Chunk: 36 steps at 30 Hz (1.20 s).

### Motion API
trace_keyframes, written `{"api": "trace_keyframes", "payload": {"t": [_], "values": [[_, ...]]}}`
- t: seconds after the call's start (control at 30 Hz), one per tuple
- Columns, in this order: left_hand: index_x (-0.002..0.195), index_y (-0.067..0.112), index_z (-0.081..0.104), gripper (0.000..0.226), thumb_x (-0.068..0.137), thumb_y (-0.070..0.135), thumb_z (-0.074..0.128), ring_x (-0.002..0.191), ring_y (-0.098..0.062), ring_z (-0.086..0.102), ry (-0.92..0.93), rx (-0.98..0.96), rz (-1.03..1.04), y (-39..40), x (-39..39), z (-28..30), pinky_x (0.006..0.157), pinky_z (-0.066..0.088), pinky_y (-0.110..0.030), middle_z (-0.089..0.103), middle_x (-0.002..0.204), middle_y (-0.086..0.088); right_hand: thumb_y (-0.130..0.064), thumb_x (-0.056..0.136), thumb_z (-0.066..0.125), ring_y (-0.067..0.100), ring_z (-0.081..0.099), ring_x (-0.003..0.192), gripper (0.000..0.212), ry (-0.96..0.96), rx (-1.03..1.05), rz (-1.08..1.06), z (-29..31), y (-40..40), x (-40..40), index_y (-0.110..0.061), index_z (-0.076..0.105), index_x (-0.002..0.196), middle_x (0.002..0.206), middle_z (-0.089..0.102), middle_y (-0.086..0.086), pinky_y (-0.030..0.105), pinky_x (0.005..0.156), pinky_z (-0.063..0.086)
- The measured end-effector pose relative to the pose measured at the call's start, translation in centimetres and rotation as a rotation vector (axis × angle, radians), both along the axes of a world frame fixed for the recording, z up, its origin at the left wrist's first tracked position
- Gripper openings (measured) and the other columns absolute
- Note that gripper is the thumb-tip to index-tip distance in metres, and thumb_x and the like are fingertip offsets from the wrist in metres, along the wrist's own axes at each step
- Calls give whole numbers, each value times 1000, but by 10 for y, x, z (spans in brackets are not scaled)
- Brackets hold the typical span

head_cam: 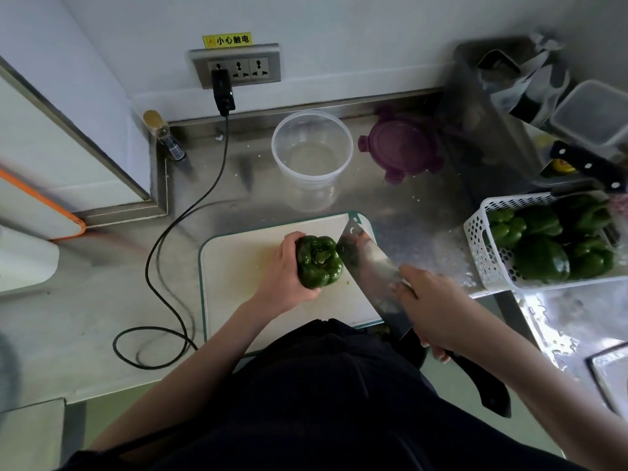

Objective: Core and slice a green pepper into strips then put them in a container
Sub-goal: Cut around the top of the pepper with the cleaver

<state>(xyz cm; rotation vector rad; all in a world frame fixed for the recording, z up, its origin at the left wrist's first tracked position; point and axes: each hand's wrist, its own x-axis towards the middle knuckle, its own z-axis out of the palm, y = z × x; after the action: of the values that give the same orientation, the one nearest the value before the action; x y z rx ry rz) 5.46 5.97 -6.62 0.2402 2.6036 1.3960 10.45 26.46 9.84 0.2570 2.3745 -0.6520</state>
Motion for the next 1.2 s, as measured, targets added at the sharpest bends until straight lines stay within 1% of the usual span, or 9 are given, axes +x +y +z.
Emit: {"api": "trace_keyframes", "payload": {"t": [0.1, 0.23, 0.37, 0.6, 0.7, 0.83, 1.0, 1.1, 1.2], "values": [[128, 8, 35, 87, 55, 6, 83, 110, -20, 46, -27, 36, 7, 1, 0, -1, 95, 39, -28, 44, 121, -5, -24, 102, 31, 17, 47, 24, 26, 28, 17, 24, 0, -1, 0, -16, 39, 79, 63, 53, 13, 26, 31, 43], [128, 9, 34, 87, 55, 6, 82, 111, -19, 45, -38, 31, 15, 0, 1, -1, 93, 37, -23, 42, 121, -4, -24, 102, 31, 15, 47, 24, 28, 50, 25, 40, 1, -2, 0, -20, 37, 75, 61, 52, 10, 27, 31, 44], [129, 11, 33, 88, 55, 10, 82, 111, -20, 46, -41, 26, 7, 0, 1, -2, 96, 42, -33, 42, 122, -4, -23, 102, 31, 17, 48, 25, 26, 30, 25, 30, 0, -2, -2, -14, 39, 79, 62, 53, 13, 25, 32, 43], [128, 12, 33, 88, 55, 12, 82, 112, -20, 46, -41, 12, -7, 0, 1, -1, 96, 44, -37, 44, 122, -5, -25, 102, 30, 19, 50, 32, 29, 45, 66, 87, 2, -5, -5, -18, 36, 75, 64, 52, 9, 22, 31, 40], [127, 13, 33, 88, 55, 12, 83, 111, -22, 46, -48, 26, 16, 1, 1, -2, 96, 44, -39, 43, 121, -5, -24, 102, 28, 21, 52, 36, 28, 56, 83, 94, 1, -11, -6, -13, 39, 80, 67, 52, 10, 28, 32, 45], [126, 14, 33, 90, 53, 12, 85, 106, -20, 49, -68, 38, 71, 2, 1, 1, 92, 45, -35, 45, 121, -4, -22, 102, 28, 18, 51, 49, 26, 67, 104, 112, -1, -19, -12, -13, 41, 81, 72, 51, 7, 33, 46, 49], [124, 15, 30, 91, 53, 16, 87, 103, -17, 48, -74, 35, 137, 6, 0, -1, 81, 40, -23, 45, 118, -4, -18, 101, 32, 24, 54, 60, 21, 103, 91, 119, -14, -23, -16, -9, 45, 87, 76, 54, 10, 29, 45, 40], [125, 15, 29, 93, 53, 16, 87, 104, -17, 47, -83, 28, 155, 9, 0, -1, 81, 39, -23, 44, 117, -4, -24, 101, 32, 18, 49, 61, 23, 126, 72, 120, -20, -29, -20, -10, 43, 87, 74, 51, 5, 29, 48, 34], [127, 12, 29, 93, 55, 14, 87, 107, -17, 44, -93, 36, 149, 10, 1, 0, 83, 40, -24, 42, 119, -6, -26, 102, 32, 16, 48, 59, 23, 144, 60, 113, -27, -32, -22, -12, 43, 88, 72, 50, 3, 28, 47, 35]]}}
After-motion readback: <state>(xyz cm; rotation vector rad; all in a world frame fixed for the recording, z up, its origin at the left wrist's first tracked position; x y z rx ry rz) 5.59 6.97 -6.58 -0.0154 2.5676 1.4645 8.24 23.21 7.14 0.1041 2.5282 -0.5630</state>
